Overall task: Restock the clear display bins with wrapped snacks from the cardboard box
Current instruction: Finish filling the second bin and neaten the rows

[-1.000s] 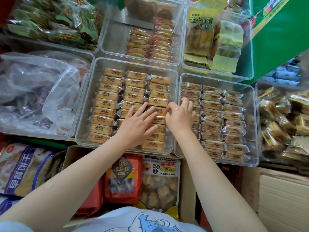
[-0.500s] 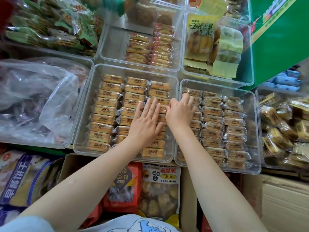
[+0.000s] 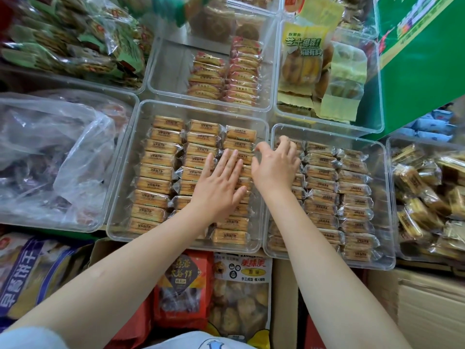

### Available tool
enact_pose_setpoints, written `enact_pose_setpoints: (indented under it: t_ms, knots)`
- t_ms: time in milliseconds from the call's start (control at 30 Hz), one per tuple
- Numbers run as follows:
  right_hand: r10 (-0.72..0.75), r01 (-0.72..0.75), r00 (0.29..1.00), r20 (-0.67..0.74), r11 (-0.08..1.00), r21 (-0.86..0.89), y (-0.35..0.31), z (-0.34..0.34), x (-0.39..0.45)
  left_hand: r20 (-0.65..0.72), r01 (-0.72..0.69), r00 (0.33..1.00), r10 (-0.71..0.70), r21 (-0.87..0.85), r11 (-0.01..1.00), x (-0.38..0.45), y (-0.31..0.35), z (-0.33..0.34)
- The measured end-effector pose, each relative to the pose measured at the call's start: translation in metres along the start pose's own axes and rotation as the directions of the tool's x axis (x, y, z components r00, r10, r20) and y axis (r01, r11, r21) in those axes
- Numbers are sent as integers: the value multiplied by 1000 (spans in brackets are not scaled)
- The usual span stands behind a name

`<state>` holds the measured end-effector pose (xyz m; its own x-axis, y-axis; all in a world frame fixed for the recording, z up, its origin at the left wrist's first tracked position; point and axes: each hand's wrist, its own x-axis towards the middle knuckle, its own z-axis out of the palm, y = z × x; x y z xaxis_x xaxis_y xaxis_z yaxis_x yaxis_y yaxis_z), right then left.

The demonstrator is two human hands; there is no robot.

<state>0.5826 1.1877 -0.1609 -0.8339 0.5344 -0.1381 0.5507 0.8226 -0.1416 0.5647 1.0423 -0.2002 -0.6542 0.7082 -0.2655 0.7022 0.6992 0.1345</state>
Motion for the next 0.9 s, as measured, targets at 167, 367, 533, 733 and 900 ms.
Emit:
enact_pose_setpoints:
  t_ms: [167, 367, 533, 733, 900]
  knots:
    - [-5, 13, 997, 78, 995, -96, -5, 0, 12, -19, 72, 997, -72, -1, 997, 10, -6, -5]
    - [20, -11, 996, 84, 994, -108, -12, 6, 16, -21, 47, 999, -47, 19, 999, 13, -6, -1]
    - [-9, 7, 1000, -22, 996, -94, -10, 9, 9, -55, 45, 997, -47, -38, 998, 12, 0, 0]
    - [6, -6, 1000, -22, 999, -31, -9, 11, 14, -46, 120, 992, -119, 1, 993, 20, 15, 2]
    - [0, -2, 999, 36, 999, 36, -3, 11, 25, -67, 82, 994, -82, -3, 997, 26, 8, -2]
